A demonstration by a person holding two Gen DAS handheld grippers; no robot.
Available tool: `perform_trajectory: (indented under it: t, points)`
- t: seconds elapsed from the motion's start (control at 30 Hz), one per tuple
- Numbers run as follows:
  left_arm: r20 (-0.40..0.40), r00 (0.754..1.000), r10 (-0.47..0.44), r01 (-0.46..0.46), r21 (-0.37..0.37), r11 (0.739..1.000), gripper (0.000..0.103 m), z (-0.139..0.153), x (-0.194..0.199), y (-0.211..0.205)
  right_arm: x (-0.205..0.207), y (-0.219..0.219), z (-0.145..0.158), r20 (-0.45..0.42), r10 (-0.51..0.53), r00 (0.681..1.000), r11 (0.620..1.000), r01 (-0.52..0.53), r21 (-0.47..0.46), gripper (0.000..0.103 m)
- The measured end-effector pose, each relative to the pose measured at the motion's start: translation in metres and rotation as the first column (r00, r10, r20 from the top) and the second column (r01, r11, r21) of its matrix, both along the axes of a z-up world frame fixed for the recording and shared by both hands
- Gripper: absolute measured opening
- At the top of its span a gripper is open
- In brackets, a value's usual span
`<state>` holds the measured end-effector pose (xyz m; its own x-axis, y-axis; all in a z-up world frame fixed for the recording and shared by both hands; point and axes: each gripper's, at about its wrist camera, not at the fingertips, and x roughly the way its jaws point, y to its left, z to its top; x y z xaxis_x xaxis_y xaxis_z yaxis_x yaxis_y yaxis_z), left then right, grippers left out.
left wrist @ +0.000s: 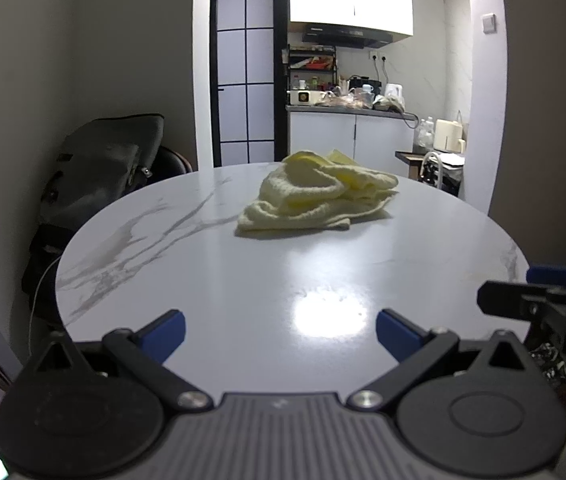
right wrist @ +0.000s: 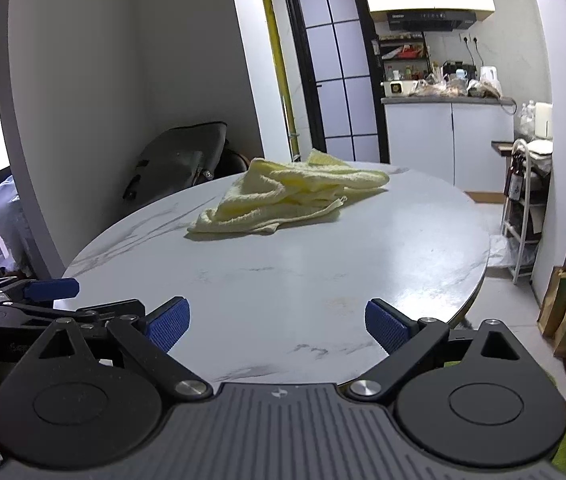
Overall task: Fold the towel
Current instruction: 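Move both grippers open toward the crumpled yellow towel on the table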
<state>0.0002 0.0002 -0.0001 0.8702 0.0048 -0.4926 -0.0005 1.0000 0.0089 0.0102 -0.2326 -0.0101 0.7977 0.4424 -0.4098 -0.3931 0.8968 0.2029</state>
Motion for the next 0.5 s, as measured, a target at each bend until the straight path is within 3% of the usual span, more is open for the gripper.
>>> perform_trajectory:
  t: [0.5]
  points:
    - [0.037,0.999,-0.002,0.001,0.021,1.0,0.103,-0.001,0.009,0.006,0.017,-0.003,-0.002,-0.024,0.057,0.998,0.998,-0.056,0.038,0.097]
